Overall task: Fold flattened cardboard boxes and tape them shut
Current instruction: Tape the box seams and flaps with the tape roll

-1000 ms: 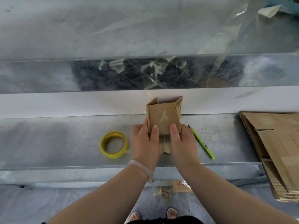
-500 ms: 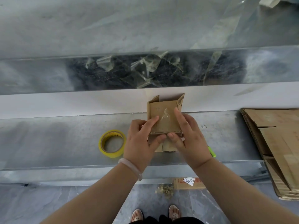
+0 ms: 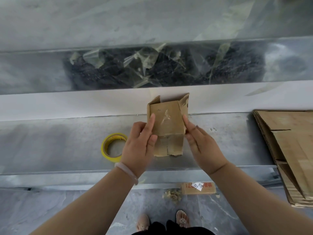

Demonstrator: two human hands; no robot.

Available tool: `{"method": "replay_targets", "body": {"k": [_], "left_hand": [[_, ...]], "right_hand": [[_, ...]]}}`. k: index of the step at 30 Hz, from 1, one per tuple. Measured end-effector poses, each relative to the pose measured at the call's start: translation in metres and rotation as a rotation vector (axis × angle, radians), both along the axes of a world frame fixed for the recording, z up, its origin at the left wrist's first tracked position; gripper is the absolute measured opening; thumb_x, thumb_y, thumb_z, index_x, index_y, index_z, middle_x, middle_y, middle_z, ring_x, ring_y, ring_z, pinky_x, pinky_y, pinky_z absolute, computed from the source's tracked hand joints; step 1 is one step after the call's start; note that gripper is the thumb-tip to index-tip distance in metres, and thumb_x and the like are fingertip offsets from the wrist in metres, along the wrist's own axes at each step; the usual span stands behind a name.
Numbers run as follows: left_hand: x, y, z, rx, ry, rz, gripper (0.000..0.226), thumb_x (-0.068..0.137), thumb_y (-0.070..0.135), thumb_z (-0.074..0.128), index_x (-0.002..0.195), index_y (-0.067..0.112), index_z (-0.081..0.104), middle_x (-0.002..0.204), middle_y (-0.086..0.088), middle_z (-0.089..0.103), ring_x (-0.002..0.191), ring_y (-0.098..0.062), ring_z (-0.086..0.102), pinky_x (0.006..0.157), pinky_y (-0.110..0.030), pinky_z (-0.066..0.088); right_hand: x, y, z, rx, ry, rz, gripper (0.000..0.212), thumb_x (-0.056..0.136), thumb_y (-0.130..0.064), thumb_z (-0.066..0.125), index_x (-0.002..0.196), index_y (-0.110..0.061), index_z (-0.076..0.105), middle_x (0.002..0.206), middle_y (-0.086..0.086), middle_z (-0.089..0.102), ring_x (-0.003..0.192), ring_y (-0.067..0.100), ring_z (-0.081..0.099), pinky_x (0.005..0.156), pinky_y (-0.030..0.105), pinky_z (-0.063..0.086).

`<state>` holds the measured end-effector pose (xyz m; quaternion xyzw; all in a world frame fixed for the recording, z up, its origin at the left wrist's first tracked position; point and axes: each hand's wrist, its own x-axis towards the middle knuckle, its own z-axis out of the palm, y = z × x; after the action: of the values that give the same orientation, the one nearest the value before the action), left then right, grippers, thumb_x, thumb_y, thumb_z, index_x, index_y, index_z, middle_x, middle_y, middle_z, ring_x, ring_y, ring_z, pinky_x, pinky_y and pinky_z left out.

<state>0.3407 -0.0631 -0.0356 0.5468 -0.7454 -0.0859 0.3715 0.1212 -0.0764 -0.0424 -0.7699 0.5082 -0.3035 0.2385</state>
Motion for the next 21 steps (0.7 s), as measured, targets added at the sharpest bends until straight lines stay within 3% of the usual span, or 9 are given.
{"method": "replay_targets", "body": {"k": [2,3,6,8,10,13,15,18,21], "left_hand": [[-0.002,0.002,0.002,0.015,-0.030,-0.006,0.057,0.102,0.041,0.025,0.149,0.010,0.027,0.109,-0.003,0.044,0.086,-0.010,0.045,0.075,-0.017,0.040],[-0.003,0.002,0.003,0.021,-0.045,-0.020,0.059,0.101,0.043,0.025,0.150,0.010,0.025,0.109,-0.002,0.045,0.086,-0.011,0.046,0.075,-0.019,0.041],[-0.012,0.004,0.007,0.069,0.031,-0.012,0.066,0.097,0.055,0.028,0.152,0.018,0.023,0.111,0.001,0.043,0.088,-0.009,0.046,0.080,-0.023,0.046],[-0.021,0.006,0.007,0.125,0.155,0.064,0.070,0.091,0.062,0.035,0.151,0.029,0.023,0.110,0.004,0.040,0.091,-0.007,0.046,0.084,-0.027,0.048],[-0.033,0.007,0.008,0.144,0.215,0.143,0.075,0.084,0.063,0.044,0.150,0.034,0.022,0.109,0.005,0.039,0.093,-0.009,0.047,0.085,-0.030,0.049],[-0.047,0.010,0.005,0.145,0.254,0.205,0.077,0.084,0.063,0.046,0.150,0.038,0.016,0.109,0.006,0.036,0.094,-0.017,0.051,0.086,-0.039,0.051],[-0.049,0.011,0.001,0.124,0.248,0.208,0.075,0.088,0.064,0.041,0.151,0.031,0.018,0.110,0.008,0.033,0.096,-0.018,0.050,0.086,-0.042,0.050],[-0.045,0.008,-0.004,0.070,0.209,0.184,0.074,0.093,0.063,0.032,0.151,0.019,0.022,0.108,0.010,0.031,0.096,-0.016,0.046,0.086,-0.037,0.048],[-0.042,0.004,-0.004,0.030,0.168,0.172,0.071,0.096,0.059,0.028,0.150,0.013,0.024,0.106,0.011,0.031,0.092,-0.013,0.044,0.083,-0.027,0.042]], "right_hand": [[-0.002,0.008,-0.009,0.146,-0.020,-0.035,0.046,0.105,-0.026,0.037,0.149,-0.039,0.031,0.137,-0.015,0.049,0.120,-0.023,0.036,0.098,-0.004,0.020],[-0.003,0.011,-0.011,0.201,-0.089,-0.070,0.045,0.105,-0.024,0.039,0.147,-0.038,0.036,0.136,-0.017,0.049,0.118,-0.030,0.032,0.098,-0.004,0.022],[0.004,0.022,-0.002,0.324,-0.433,-0.136,0.044,0.099,-0.044,0.037,0.143,-0.042,0.042,0.137,-0.029,0.052,0.129,-0.014,0.040,0.111,0.024,0.036],[0.015,0.024,0.012,0.390,-0.571,-0.149,0.040,0.094,-0.060,0.038,0.134,-0.057,0.037,0.130,-0.041,0.051,0.127,-0.011,0.045,0.107,0.024,0.039],[0.028,0.021,0.018,0.479,-0.601,-0.190,0.045,0.089,-0.069,0.044,0.132,-0.058,0.039,0.124,-0.036,0.057,0.120,-0.008,0.052,0.103,0.026,0.043],[0.038,0.017,0.012,0.442,-0.368,-0.329,0.068,0.076,-0.084,0.040,0.130,-0.044,0.047,0.119,-0.014,0.062,0.108,0.008,0.061,0.094,0.041,0.052],[0.037,0.016,0.010,0.330,-0.195,-0.357,0.073,0.076,-0.085,0.029,0.126,-0.037,0.051,0.109,-0.010,0.064,0.098,0.011,0.062,0.079,0.034,0.054],[0.032,0.013,0.009,0.180,-0.020,-0.329,0.093,0.076,-0.085,0.010,0.129,-0.024,0.054,0.099,-0.003,0.066,0.080,0.012,0.056,0.055,0.017,0.036],[0.027,0.013,0.008,0.103,0.040,-0.341,0.106,0.078,-0.084,-0.006,0.130,-0.017,0.059,0.094,0.003,0.068,0.073,0.019,0.055,0.052,0.022,0.031]]}}
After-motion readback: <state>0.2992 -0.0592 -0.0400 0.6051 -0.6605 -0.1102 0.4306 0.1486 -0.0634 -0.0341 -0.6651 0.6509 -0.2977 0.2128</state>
